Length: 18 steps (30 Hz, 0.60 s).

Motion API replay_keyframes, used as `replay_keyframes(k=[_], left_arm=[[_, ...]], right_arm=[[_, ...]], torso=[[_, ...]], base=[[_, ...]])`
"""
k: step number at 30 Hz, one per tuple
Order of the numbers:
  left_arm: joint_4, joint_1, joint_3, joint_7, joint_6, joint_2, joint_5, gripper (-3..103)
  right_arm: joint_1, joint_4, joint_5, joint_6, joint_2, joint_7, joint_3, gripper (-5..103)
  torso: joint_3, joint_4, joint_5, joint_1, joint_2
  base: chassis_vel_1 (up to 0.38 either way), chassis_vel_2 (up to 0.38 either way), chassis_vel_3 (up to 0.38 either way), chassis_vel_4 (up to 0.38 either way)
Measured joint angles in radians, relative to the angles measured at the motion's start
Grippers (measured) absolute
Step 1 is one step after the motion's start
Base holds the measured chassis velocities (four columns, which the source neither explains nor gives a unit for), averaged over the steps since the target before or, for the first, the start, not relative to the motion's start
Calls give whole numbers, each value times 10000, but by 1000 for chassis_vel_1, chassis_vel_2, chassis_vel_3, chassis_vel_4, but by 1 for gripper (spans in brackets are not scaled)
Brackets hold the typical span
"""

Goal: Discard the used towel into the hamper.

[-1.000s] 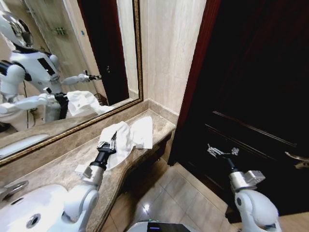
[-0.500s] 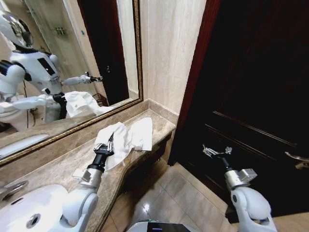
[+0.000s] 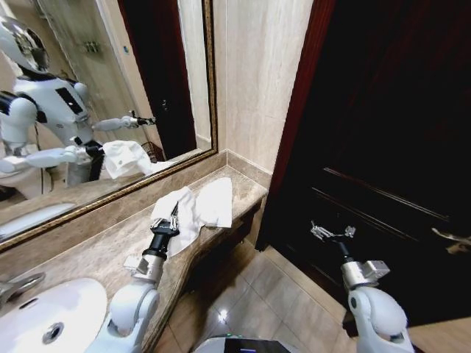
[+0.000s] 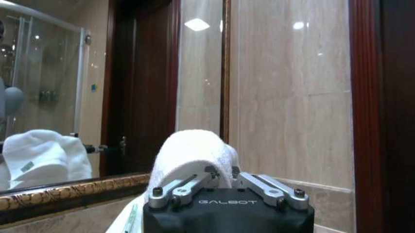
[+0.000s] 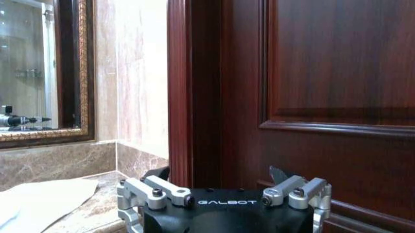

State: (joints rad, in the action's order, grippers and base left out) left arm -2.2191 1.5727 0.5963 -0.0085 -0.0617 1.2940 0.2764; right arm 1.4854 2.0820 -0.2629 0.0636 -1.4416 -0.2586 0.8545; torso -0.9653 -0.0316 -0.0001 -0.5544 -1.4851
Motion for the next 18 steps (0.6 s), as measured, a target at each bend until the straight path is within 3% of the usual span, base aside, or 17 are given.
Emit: replay_keyframes(k=[18], left_arm=[[-173,127,-16,135,-87,24,-243,3]], right_arm=[[64,62,55,-178,29,-21,7,100]], torso=[[0,1,0,0,0]], base=[[22,-54,-52,22]])
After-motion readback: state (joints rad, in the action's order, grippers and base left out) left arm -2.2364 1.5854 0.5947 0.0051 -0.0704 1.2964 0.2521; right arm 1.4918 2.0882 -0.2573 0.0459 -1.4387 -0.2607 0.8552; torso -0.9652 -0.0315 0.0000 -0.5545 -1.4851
